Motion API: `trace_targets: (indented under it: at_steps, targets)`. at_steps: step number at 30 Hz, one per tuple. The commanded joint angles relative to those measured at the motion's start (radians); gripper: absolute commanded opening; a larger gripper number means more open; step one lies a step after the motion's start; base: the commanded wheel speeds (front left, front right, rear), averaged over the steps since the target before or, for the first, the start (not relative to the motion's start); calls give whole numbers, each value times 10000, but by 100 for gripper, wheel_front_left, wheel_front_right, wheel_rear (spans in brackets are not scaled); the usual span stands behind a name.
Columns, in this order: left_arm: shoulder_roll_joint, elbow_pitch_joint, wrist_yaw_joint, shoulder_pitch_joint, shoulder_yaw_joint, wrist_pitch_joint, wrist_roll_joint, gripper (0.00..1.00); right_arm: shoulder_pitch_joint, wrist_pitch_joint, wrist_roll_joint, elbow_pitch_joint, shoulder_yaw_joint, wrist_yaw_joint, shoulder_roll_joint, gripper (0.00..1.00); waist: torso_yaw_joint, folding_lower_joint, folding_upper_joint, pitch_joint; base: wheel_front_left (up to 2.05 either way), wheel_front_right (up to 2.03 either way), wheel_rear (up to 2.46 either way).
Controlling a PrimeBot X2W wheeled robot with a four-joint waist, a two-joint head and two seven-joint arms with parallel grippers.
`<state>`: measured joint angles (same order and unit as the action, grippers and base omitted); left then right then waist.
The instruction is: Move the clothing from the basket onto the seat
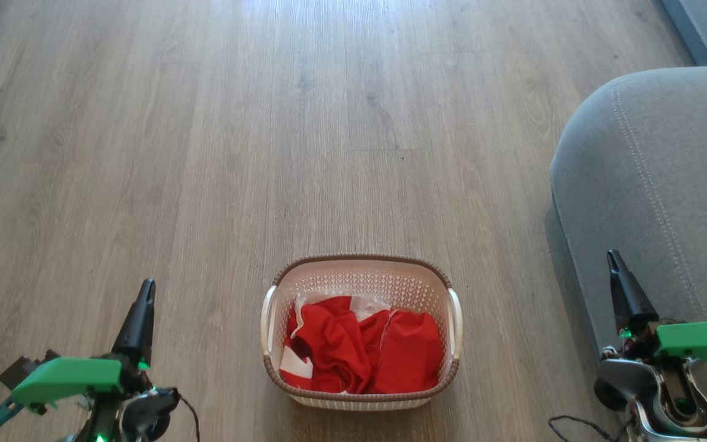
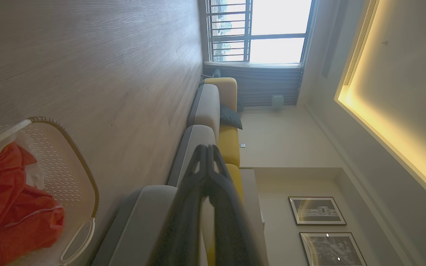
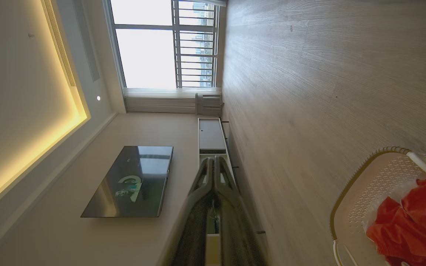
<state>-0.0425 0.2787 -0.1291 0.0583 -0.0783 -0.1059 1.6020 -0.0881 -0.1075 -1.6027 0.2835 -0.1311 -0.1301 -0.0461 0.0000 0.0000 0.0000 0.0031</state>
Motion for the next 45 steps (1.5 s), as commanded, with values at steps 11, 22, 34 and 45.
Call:
trace_targets:
  at_steps: [11, 22, 34, 45]
  targets:
    - [30, 597, 3, -137, 58, 99, -48, 100, 54, 48, 48, 631, 132, -4, 76, 100, -1, 0, 0, 12, 0, 0, 0]
    - [-77, 700, 1, 223, 128, 423, -287, 100, -432, 356, 326, 775, 551, -4, -44, 100, -2, 0, 0, 41, 0, 0, 0]
    - [-287, 806, 0, 592, 263, 781, -1185, 100, -1031, 773, 1050, 1065, 1285, -4, -319, 100, 2, 0, 0, 86, 0, 0, 0]
    - [-358, 725, -2, 884, 250, 1104, -3101, 100, -1546, 1099, 2519, 1264, 1613, -4, -434, 100, -6, 0, 0, 139, 0, 0, 0]
